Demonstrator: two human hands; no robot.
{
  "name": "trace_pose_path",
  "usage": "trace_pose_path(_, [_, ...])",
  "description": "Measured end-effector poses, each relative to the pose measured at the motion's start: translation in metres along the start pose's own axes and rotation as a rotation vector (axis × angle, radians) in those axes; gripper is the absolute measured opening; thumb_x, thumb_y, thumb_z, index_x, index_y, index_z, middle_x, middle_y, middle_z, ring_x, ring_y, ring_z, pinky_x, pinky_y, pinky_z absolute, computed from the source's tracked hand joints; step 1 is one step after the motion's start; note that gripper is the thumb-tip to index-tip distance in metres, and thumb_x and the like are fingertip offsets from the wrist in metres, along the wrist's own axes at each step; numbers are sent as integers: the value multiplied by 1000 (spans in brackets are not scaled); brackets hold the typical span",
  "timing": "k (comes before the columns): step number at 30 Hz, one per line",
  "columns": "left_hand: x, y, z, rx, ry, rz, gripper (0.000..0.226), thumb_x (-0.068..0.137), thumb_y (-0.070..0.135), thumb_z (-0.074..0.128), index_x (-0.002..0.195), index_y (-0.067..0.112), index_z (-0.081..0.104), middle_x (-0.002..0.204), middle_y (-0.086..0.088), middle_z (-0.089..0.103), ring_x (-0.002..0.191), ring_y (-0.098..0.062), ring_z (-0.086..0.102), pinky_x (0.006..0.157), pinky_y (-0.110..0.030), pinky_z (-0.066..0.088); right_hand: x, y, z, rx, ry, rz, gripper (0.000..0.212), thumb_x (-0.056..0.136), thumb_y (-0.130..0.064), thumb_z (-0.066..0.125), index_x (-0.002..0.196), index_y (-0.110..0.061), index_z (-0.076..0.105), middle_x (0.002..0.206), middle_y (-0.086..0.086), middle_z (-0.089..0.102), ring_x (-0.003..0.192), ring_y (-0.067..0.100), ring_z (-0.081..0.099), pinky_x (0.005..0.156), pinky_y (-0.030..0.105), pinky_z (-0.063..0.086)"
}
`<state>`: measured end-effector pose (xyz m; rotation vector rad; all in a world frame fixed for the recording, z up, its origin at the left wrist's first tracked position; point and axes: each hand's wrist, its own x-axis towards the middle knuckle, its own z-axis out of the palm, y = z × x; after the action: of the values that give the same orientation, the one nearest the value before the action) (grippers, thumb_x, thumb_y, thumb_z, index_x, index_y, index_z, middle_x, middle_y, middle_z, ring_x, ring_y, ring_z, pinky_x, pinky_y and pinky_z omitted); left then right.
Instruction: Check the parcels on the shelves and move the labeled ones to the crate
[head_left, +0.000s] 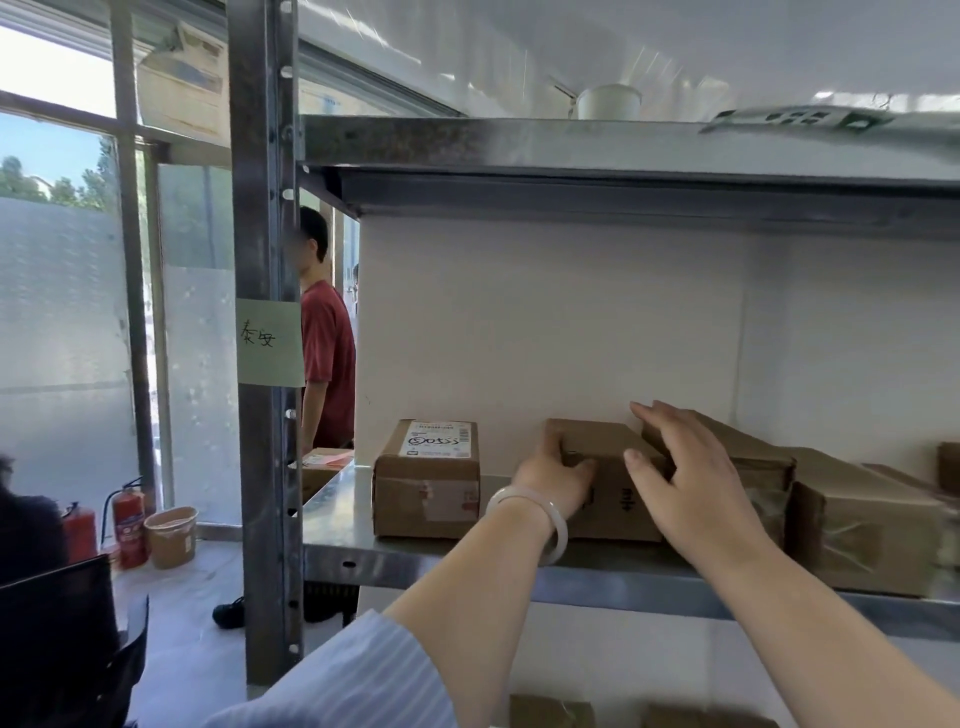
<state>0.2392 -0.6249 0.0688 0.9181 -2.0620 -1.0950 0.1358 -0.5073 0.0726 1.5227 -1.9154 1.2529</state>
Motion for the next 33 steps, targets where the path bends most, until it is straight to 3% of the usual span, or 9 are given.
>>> trace_pose_path(4, [1,-2,4,-33,7,15,78,89,52,53,152,46,9,151,-9,39,133,-30,46,108,-40,39,-1,6,-1,4,-22,-7,49,93,-31,55,141,-34,43,148,-8,41,140,8,29,113,30,25])
trace_pose_path(6, [5,0,5,-31,-5,17,72,88,58,51,151,44,19,151,-7,38,133,-28,46,108,-39,40,-1,6,-1,2,-32,-6,50,94,-33,55,142,-35,42,149,-11,39,140,6,27,112,28,24])
trace_pose_path(9, [8,1,6,12,-24,40,56,95,51,50,147,33,37,142,-5,51,125,-27,53,101,-36,44,0,5,-1,-6,-48,-6,51,94,-36,53,143,-38,40,150,-12,37,141,6,25,112,27,22])
trace_pose_path(14, [6,-7,5,-21,39,110,48,98,42,52,143,28,44,136,-4,57,120,-25,55,98,-34,46,-2,5,1,-12,-75,25,52,94,-34,54,144,-36,39,152,-10,36,142,8,23,112,26,19])
trace_pose_path(20, [-10,-15,-5,-148,140,244,46,98,39,55,143,33,44,135,3,55,103,-7,52,78,-11,42,1,-5,4,87,-54,133,54,96,-38,51,148,-31,34,150,-6,37,140,10,27,111,33,27])
trace_pose_path(26, [-27,-20,-15,-134,221,407,48,96,38,58,141,42,42,145,5,41,124,-3,42,82,8,28,15,-16,7,523,-12,468,63,94,-56,47,149,-28,35,150,0,41,137,20,37,113,38,29])
trace_pose_path(29, [-30,-24,-16,-118,232,470,48,94,39,61,138,48,42,149,5,37,133,-4,36,96,1,27,18,-16,10,682,-97,659,75,82,-66,56,146,-29,39,132,3,56,118,26,54,101,44,44])
trace_pose_path(31, [-34,-25,-17,-135,213,478,49,93,36,63,135,51,43,149,6,34,134,-5,36,103,-10,32,17,-17,10,761,-126,692,71,83,-57,63,143,-26,42,118,3,61,103,23,61,82,37,52])
trace_pose_path(33, [-37,-26,-18,-172,205,483,50,93,32,65,135,48,44,147,8,33,128,9,36,98,-5,35,16,-17,10,815,-115,682,64,86,-50,63,141,-26,43,112,0,61,95,18,61,66,30,49])
